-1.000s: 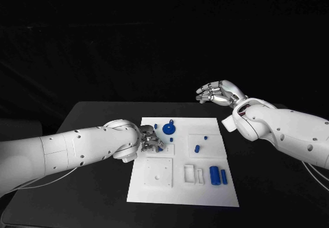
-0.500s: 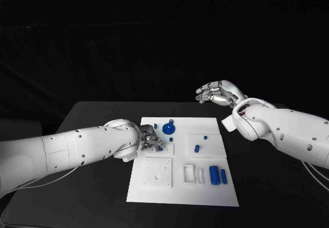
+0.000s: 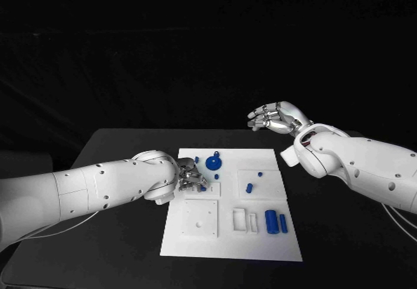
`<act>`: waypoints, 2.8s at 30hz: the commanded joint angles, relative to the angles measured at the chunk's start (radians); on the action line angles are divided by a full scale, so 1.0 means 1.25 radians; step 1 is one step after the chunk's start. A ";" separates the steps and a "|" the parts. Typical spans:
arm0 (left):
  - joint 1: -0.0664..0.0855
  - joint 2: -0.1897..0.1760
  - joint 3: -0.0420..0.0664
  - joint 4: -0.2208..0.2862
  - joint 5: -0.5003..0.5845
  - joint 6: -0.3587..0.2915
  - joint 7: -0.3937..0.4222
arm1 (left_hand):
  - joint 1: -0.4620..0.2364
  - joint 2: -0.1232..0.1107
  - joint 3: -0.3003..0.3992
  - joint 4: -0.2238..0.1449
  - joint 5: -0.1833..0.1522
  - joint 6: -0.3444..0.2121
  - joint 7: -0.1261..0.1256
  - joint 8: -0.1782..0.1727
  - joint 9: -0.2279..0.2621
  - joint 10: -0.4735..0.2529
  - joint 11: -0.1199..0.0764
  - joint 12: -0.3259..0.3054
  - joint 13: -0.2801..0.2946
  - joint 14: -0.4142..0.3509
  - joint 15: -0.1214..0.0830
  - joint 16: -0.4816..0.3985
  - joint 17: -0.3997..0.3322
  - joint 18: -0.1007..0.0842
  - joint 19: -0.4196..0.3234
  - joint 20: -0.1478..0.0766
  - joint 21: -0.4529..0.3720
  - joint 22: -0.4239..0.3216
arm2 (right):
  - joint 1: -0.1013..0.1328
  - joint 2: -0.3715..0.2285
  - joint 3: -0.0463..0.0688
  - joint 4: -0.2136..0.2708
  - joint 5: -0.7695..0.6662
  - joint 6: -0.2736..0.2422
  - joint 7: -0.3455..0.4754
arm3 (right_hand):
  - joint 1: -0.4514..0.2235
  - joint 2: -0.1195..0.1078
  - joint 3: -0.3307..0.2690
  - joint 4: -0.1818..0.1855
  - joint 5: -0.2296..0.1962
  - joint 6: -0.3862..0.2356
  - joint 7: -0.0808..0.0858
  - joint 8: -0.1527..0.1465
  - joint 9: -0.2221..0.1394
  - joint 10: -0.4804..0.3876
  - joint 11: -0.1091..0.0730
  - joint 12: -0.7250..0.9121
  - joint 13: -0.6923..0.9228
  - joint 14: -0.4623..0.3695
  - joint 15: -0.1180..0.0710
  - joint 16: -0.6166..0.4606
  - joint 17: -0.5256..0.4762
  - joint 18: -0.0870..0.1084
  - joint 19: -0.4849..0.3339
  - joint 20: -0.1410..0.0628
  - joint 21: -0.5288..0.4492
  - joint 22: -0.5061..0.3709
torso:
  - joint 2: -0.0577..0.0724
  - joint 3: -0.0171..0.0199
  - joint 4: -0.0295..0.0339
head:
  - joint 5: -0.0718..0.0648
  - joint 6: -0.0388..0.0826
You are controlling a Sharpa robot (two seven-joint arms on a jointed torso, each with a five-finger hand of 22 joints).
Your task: Assemble the parts on the task board
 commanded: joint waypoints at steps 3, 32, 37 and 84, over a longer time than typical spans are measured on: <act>-0.002 -0.001 -0.001 0.001 -0.005 0.032 -0.011 | 0.000 -0.032 -0.003 -0.007 -0.025 0.074 -0.036 -0.002 0.000 -0.019 -0.015 -0.003 -0.002 -0.005 0.000 -0.002 -0.003 0.005 -0.008 -0.098 -0.006 0.001 | 0.000 0.000 0.000 0.000 0.000 0.012 0.004 | -0.003 0.003 -0.004 0.001 0.005 -0.002 0.002 0.004 -0.001 0.005 0.000 -0.005 -0.001 -0.001 0.004 -0.005 -0.001 0.011 -0.003 0.002 -0.004 0.001 | 0.000 -0.0001 0.0001 | -0.001 0.000; -0.003 -0.021 0.008 0.018 0.035 0.031 -0.008 | -0.069 -0.183 -0.001 0.122 -0.071 0.052 -0.030 -0.002 -0.003 -0.028 -0.007 -0.027 -0.016 -0.024 0.001 -0.015 -0.018 0.005 -0.018 -0.098 -0.027 0.000 | 0.000 0.002 0.000 -0.005 0.006 0.017 0.007 | -0.007 0.001 -0.011 0.001 0.011 -0.004 0.003 0.003 -0.004 0.006 0.001 -0.013 -0.001 -0.005 0.006 -0.009 -0.003 0.010 -0.009 0.004 -0.008 0.001 | 0.000 -0.0010 0.0008 | -0.004 0.004; -0.002 -0.034 0.029 0.024 0.039 0.049 -0.013 | -0.071 -0.230 0.023 0.154 -0.070 0.022 -0.018 -0.008 0.000 -0.051 0.002 -0.045 -0.023 -0.047 0.004 -0.030 -0.027 0.001 -0.036 -0.093 -0.038 -0.001 | 0.000 0.003 0.000 -0.009 0.008 0.017 0.008 | -0.009 0.000 -0.013 0.001 0.014 -0.005 0.003 0.003 -0.004 0.007 0.001 -0.015 -0.001 -0.005 0.007 -0.010 -0.004 0.010 -0.010 0.004 -0.009 0.001 | -0.001 -0.0002 0.0002 | -0.006 0.009; 0.040 0.140 0.079 -0.373 -0.013 0.083 0.048 | -0.032 -0.236 0.010 0.211 -0.071 -0.210 0.052 -0.092 -0.041 -0.118 0.069 -0.076 -0.051 -0.108 0.037 -0.047 -0.084 -0.015 -0.077 -0.071 -0.084 0.000 | 0.000 0.006 0.001 -0.020 0.023 0.016 0.004 | -0.009 0.003 -0.017 -0.001 0.019 -0.004 0.003 0.004 -0.005 0.010 0.001 -0.019 -0.001 -0.006 0.007 -0.011 -0.004 0.011 -0.011 0.005 -0.010 0.003 | 0.004 -0.0001 -0.0034 | -0.006 0.030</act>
